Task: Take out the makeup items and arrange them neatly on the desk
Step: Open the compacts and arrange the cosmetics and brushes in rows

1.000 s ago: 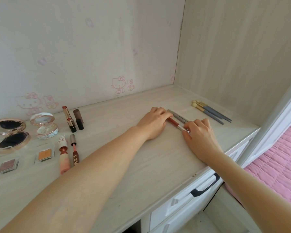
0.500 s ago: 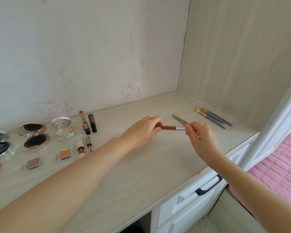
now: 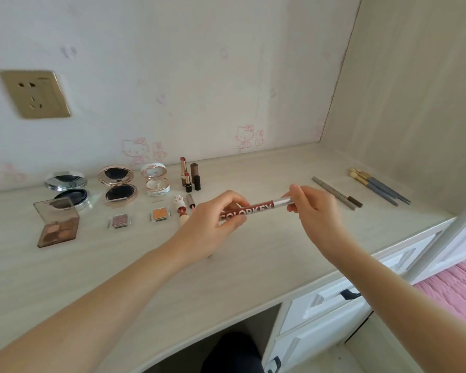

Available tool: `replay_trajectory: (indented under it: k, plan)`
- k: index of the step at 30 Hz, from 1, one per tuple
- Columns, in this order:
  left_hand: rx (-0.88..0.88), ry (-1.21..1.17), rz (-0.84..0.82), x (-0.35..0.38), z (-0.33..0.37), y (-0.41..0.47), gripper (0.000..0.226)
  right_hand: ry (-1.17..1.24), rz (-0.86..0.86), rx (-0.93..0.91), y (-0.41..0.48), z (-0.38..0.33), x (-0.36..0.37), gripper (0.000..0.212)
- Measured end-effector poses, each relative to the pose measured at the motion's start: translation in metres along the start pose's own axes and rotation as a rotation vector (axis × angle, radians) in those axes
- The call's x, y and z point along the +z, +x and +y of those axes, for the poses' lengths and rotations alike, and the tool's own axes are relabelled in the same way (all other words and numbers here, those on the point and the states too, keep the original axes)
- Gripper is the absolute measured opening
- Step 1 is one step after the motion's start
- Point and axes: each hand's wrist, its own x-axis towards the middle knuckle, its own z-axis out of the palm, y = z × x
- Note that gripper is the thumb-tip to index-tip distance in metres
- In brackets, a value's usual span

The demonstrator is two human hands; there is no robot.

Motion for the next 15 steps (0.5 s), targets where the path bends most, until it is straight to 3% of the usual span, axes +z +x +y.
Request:
replay_trajectory:
  k: [5,15]
  plan:
    - [-0.023,-0.009,0.065,-0.023,-0.011,-0.037,0.015,0.016,-0.192,-0.014,-0.019,-0.027,0.028,0.028]
    - [-0.006,0.216,0.217,-0.08,-0.036,-0.104,0.018,0.042,-0.46,0.006,-0.043,-0.06,0.086,0.024]
